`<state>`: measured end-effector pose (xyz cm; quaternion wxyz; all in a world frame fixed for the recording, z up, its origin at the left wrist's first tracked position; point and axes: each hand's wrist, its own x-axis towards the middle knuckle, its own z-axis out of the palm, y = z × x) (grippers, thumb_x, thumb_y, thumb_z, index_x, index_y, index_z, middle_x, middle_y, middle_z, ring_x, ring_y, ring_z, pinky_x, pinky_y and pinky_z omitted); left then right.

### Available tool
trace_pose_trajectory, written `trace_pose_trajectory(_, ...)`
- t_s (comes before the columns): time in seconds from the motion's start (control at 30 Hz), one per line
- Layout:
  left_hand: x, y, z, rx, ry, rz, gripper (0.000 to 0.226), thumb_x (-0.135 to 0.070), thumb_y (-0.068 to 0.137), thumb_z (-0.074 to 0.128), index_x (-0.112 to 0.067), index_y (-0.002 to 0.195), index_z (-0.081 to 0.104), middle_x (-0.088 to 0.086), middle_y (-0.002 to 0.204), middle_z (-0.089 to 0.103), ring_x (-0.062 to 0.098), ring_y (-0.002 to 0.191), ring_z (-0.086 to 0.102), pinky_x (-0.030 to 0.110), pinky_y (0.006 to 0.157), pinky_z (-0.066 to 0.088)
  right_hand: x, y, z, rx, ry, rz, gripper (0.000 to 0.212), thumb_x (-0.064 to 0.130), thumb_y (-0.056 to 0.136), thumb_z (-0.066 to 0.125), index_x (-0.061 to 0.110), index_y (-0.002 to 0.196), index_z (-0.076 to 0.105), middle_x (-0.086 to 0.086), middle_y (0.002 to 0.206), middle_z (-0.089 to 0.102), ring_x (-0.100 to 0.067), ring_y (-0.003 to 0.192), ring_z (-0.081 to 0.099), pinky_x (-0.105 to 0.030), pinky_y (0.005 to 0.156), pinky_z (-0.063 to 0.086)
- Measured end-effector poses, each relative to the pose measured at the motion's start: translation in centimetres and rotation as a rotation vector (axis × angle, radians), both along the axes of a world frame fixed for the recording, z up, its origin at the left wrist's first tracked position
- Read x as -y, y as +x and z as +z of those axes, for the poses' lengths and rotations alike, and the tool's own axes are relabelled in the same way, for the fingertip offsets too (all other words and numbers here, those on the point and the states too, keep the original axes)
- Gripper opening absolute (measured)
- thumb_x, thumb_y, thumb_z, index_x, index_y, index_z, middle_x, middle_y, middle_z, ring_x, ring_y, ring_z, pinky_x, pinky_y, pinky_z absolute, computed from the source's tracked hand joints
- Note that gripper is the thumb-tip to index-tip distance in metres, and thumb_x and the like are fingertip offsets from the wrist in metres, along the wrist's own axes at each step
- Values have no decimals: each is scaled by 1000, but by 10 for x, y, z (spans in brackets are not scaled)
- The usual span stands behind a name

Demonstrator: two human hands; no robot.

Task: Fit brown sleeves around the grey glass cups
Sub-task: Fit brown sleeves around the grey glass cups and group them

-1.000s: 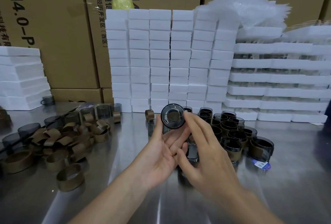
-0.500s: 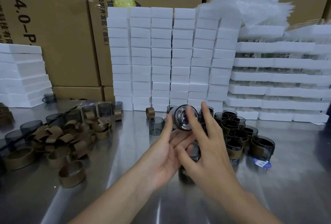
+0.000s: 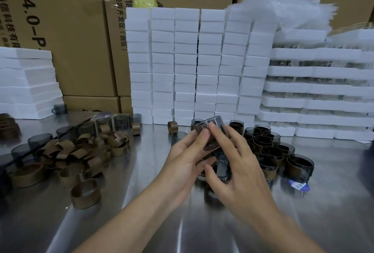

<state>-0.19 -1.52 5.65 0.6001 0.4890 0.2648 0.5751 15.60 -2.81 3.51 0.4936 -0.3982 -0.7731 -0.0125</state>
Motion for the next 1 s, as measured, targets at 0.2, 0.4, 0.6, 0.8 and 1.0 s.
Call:
trace_pose_trajectory(0.2, -2, -1, -1, -52, 87, 25, 50, -48, 100, 75, -23, 142, 70, 8, 144, 71, 24, 136, 66, 42, 115, 50, 11, -17, 7, -542, -365, 430, 84, 36, 93, 74, 67, 158, 32, 24, 151, 60, -3, 140, 57, -36, 112, 49)
trace_pose_trajectory(0.4, -2, 0, -3, -102, 96, 62, 53, -59, 97, 73, -31, 143, 70, -3, 148, 69, 11, 138, 62, 35, 111, 43, 11, -17, 26, -926, -674, 630, 61, 53, 90, 74, 51, 148, 56, 14, 136, 75, -20, 123, 74, -41, 98, 62)
trace_pose_trajectory(0.6, -5, -8, 2, -202, 85, 35, 65, -76, 84, 73, -40, 139, 71, -11, 141, 72, 4, 133, 63, 44, 109, 41, 9, -7, 23, -713, -471, 376, 49, 41, 98, 71, 56, 143, 61, 14, 124, 76, -10, 109, 76, -24, 84, 62)
trace_pose_trajectory(0.8, -10, -15, 2, -166, 97, 120, 61, -65, 84, 76, -25, 131, 78, 5, 128, 79, 26, 130, 68, 43, 109, 48, 9, -9, 18, -485, -359, 248, 61, 42, 86, 89, 58, 139, 64, 23, 126, 62, -11, 98, 71, -21, 79, 59)
trace_pose_trajectory(1.0, -12, -19, 3, -146, 141, 136, 73, -56, 82, 79, -7, 137, 71, 5, 115, 79, 12, 104, 71, 30, 97, 48, 15, -20, 19, -908, -1035, 600, 52, 51, 74, 92, 25, 117, 84, -1, 109, 77, -10, 83, 68, -24, 69, 56)
